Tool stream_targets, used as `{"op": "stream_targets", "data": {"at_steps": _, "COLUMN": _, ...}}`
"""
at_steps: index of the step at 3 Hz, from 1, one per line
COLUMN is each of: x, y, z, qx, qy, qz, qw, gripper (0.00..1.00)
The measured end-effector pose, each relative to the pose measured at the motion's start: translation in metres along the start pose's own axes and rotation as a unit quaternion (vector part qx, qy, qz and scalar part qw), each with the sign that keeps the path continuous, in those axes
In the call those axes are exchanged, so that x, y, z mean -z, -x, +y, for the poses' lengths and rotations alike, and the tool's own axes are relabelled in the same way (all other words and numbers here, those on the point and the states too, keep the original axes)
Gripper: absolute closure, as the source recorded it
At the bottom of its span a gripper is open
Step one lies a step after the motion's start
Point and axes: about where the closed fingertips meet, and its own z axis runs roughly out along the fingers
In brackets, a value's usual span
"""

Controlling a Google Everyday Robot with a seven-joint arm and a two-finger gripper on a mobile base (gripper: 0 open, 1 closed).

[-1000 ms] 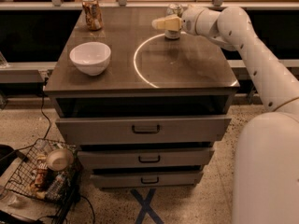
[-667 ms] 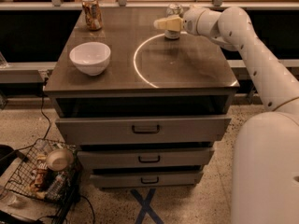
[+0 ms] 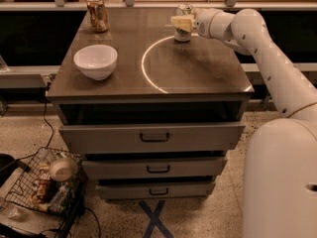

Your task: Place 7up can into white bowl

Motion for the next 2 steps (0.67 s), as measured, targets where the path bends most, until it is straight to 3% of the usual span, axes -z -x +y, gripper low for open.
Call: {"op": "stream_targets", "data": {"at_steps": 2, "x": -0.0051, "y": -0.0016, "z": 0.0049, "qx": -0.001, "qy": 0.004, "qz": 0.001, "qw": 1.0, "gripper": 0.85}}
